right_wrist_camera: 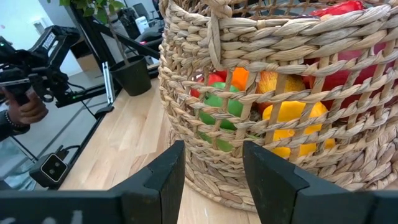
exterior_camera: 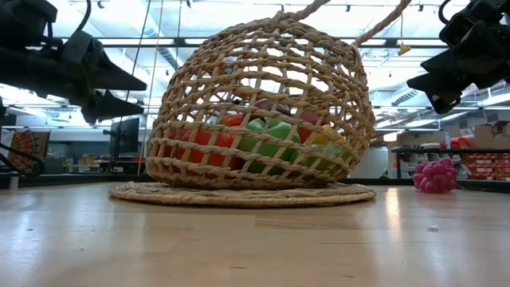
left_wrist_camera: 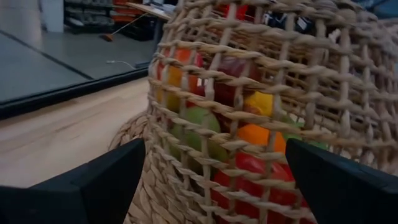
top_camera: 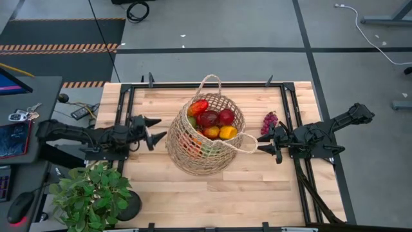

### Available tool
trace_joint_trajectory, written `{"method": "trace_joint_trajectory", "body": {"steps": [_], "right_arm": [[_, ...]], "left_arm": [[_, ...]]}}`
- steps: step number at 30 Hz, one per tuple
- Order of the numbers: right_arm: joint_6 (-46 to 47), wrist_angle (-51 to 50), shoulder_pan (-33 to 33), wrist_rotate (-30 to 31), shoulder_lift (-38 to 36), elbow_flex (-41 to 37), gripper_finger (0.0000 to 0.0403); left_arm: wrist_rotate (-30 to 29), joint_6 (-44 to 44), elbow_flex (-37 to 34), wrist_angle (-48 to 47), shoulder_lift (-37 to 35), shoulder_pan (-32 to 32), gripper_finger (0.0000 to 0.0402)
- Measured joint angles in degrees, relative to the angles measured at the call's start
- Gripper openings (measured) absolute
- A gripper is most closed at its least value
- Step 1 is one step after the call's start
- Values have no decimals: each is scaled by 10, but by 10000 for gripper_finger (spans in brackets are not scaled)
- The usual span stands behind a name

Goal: Build produce basket
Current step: Put the grapes into the basket

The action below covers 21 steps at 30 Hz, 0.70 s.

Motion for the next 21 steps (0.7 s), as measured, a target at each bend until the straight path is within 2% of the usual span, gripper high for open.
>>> {"method": "trace_joint_trajectory", "body": {"steps": [6, 10, 14, 21], "right_arm": [[0, 0, 0, 0, 0, 0, 167], [0, 0, 0, 0, 0, 0, 167], [0, 0, 0, 0, 0, 0, 167], [0, 0, 0, 0, 0, 0, 167]], "left_arm": [[-27, 69, 0, 0, 0, 5, 394], [-52, 225, 0, 3, 0, 15, 394], [-51, 318, 0, 3, 0, 16, 394], [-51, 336, 0, 3, 0, 16, 394]]}}
